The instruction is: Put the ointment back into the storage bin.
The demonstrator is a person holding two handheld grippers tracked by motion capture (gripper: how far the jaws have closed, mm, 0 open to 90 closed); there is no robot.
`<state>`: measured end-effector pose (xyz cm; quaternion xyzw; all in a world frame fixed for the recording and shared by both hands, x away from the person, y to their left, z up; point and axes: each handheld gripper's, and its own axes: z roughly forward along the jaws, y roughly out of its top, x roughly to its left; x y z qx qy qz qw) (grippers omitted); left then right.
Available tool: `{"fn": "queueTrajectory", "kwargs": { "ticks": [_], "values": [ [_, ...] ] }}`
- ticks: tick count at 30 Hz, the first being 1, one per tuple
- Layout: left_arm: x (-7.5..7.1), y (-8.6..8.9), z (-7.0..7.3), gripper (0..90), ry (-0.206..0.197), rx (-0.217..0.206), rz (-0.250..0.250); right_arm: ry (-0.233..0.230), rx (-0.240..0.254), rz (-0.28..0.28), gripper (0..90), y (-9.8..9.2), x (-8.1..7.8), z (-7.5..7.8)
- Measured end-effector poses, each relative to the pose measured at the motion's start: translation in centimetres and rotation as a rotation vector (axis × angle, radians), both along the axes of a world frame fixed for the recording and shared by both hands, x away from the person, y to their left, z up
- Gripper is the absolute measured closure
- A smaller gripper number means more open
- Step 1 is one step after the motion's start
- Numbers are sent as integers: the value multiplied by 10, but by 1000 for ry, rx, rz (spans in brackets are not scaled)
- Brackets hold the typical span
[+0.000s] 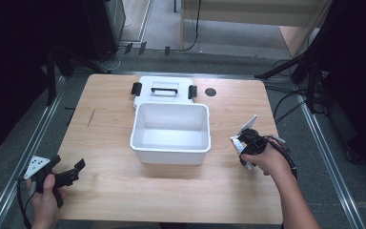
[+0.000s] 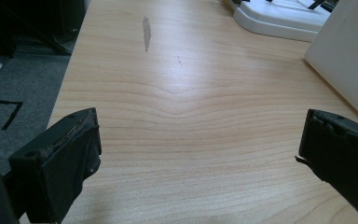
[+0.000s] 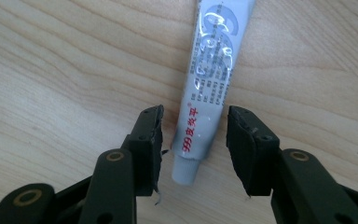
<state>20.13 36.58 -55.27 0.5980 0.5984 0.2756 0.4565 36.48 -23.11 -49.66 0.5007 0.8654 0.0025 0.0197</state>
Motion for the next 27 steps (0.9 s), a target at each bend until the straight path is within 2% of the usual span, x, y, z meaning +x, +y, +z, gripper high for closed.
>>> {"fn": "queueTrajectory", "kwargs": {
  "ticks": [4, 5, 6, 11, 14, 16, 18, 22, 27],
  "values": [
    [0, 0, 0, 0, -1, -4, 0, 3, -16, -26, 615, 3, 5, -2],
    [0, 0, 0, 0, -1, -4, 0, 1, -11, -18, 628, 3, 6, -3],
    [0, 0, 0, 0, -1, -4, 0, 10, -9, -38, 642, 4, 7, -3],
    [0, 0, 0, 0, -1, -5, -3, 20, -21, -29, 682, 5, 11, -4],
    [0, 0, 0, 0, -1, -6, -3, 28, -20, -47, 713, 6, 12, -4],
    [0, 0, 0, 0, -1, -6, -3, 30, -18, -40, 717, 5, 13, -5],
    [0, 0, 0, 0, -1, -6, -4, 27, -14, -87, 719, 6, 12, -5],
    [0, 0, 0, 0, -2, -6, -4, 21, -17, -98, 723, 5, 12, -5],
    [0, 1, 0, 0, -1, -7, -4, 22, 3, -126, 725, 4, 13, 2]
  ]
}}
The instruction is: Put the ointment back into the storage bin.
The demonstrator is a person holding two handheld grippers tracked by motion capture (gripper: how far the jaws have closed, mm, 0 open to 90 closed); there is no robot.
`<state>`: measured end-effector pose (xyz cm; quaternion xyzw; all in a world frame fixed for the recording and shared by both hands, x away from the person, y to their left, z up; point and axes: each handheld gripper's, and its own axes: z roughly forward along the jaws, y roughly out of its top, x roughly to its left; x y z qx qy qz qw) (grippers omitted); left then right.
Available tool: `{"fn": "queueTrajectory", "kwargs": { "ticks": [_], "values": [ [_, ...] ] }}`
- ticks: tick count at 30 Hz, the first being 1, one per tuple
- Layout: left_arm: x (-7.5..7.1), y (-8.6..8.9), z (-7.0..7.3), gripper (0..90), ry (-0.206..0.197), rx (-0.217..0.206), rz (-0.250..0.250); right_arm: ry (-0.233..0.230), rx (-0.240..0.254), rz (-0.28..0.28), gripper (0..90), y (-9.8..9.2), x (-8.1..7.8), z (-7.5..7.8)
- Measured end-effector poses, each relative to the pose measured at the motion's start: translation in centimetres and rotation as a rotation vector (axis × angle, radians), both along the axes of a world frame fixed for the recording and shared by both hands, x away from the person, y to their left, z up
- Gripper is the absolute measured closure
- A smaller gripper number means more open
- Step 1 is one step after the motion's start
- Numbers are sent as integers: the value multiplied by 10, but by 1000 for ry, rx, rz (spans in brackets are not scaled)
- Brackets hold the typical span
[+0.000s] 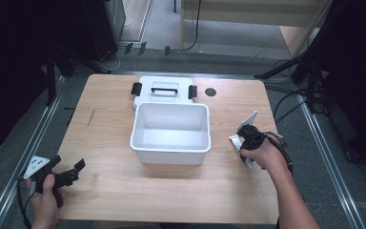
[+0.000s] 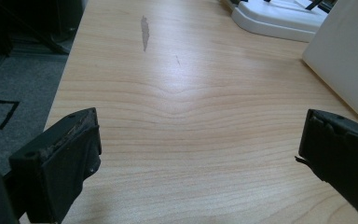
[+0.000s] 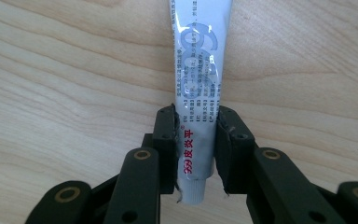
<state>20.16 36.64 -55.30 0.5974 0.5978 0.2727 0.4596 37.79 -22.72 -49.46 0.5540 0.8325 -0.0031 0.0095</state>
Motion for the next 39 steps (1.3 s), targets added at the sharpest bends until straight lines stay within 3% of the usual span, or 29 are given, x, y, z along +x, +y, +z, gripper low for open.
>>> {"fn": "queueTrajectory", "kwargs": {
  "ticks": [7, 25, 39],
  "values": [
    [0, 0, 0, 0, 0, -1, -3, -12, 21, 5, 726, 3, 1, 16],
    [0, 0, 0, 1, -2, -5, -6, -28, 87, 22, 726, 22, 14, 75],
    [0, 0, 0, 25, 0, 0, 9, -56, 102, 39, 726, 37, 20, 117]
  ]
}}
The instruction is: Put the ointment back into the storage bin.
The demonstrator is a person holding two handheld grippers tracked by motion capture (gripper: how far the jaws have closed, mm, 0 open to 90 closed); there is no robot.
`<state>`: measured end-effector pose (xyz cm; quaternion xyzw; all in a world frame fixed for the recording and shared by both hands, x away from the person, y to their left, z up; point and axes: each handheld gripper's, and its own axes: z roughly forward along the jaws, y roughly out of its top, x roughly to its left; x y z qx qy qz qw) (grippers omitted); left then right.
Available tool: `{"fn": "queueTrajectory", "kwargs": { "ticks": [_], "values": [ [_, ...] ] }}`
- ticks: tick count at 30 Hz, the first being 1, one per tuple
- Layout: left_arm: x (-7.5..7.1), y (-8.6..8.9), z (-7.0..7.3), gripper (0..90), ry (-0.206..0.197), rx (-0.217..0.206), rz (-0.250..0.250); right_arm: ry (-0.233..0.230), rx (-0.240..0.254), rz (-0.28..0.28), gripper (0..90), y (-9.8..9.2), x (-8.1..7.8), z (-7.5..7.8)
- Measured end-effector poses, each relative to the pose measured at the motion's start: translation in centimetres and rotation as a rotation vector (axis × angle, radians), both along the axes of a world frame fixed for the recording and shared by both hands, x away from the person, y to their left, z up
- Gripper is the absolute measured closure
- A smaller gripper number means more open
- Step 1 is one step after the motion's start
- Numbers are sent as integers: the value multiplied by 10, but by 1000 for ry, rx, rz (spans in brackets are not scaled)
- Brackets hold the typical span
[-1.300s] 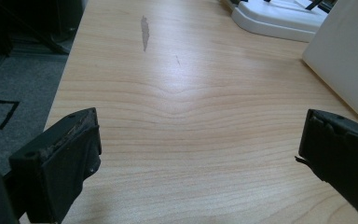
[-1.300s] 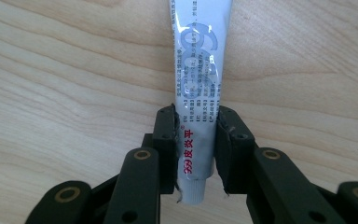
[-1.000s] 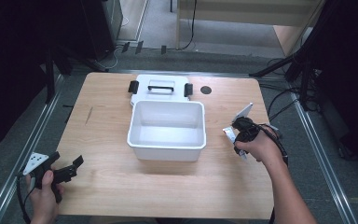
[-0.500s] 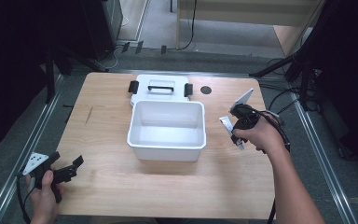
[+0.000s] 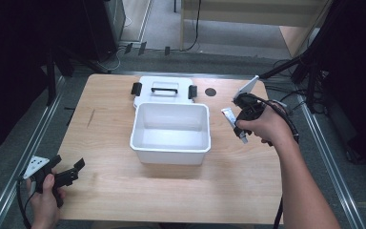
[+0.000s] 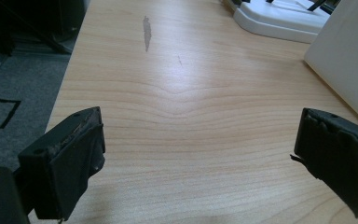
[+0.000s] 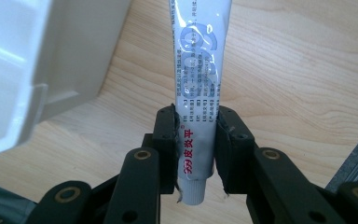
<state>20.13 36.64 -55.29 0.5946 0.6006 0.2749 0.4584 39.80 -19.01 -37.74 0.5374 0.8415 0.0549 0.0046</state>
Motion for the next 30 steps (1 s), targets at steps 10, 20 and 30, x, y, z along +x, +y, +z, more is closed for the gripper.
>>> {"fn": "queueTrajectory", "kwargs": {
  "ticks": [10, 20, 30],
  "values": [
    [1, -7, 1, 0, 8, 62, -12, -17, 12, 27, 726, 23, 2, 20],
    [1, -6, 1, 0, 11, 61, -17, -21, 19, 66, 725, 48, 4, 27],
    [1, -7, 1, 0, 14, 70, -28, -14, 21, 112, 725, 76, 2, 27]
  ]
}}
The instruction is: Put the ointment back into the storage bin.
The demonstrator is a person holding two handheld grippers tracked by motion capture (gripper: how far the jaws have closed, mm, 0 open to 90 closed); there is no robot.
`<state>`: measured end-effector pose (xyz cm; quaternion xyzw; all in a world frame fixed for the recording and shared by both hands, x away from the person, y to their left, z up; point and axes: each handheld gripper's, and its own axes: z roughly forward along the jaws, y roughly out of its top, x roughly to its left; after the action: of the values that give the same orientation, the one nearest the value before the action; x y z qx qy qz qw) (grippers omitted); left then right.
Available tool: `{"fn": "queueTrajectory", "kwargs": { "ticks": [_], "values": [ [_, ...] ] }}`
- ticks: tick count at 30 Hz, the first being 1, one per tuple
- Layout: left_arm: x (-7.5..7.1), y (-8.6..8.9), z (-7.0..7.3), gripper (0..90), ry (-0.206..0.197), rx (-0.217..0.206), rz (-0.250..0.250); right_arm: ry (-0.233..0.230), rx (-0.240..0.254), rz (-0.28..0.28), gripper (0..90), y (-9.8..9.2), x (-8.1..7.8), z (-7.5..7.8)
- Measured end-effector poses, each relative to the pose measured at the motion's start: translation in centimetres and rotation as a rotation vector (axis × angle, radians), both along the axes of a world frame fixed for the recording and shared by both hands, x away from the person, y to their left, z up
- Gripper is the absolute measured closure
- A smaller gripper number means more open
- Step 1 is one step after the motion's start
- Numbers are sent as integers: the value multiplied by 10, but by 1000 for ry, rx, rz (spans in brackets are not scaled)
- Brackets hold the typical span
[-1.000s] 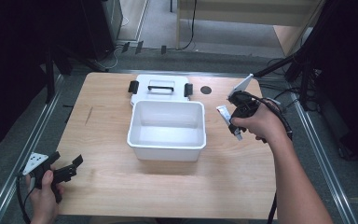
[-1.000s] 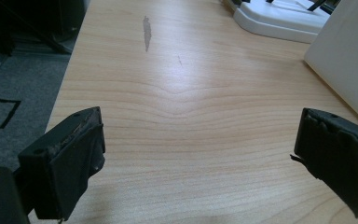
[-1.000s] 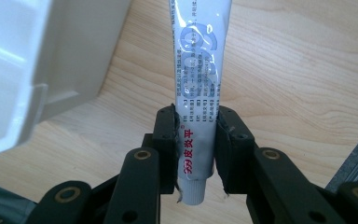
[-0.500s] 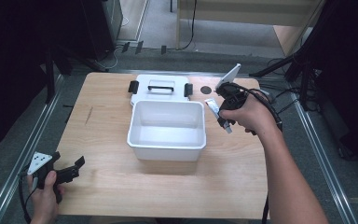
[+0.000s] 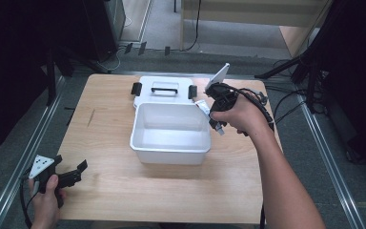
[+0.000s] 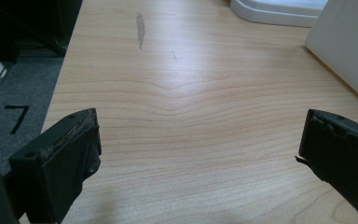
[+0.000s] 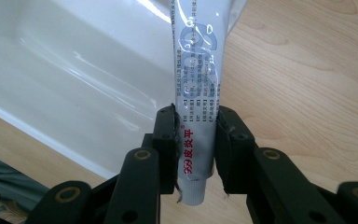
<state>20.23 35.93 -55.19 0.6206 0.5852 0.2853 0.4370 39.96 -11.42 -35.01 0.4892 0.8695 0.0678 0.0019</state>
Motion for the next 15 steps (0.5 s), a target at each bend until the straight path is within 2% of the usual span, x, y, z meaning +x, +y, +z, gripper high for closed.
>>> {"fn": "queueTrajectory", "kwargs": {
  "ticks": [3, 8, 15],
  "values": [
    [0, -1, 0, 0, 1, 14, -2, -1, 4, 12, 725, 7, 0, -1],
    [0, -2, 0, 0, 2, 17, -7, 3, 7, 24, 725, 15, 1, -4],
    [1, -2, 0, 0, 2, 17, -8, -10, 20, 70, 724, 28, -1, -7]
  ]
}}
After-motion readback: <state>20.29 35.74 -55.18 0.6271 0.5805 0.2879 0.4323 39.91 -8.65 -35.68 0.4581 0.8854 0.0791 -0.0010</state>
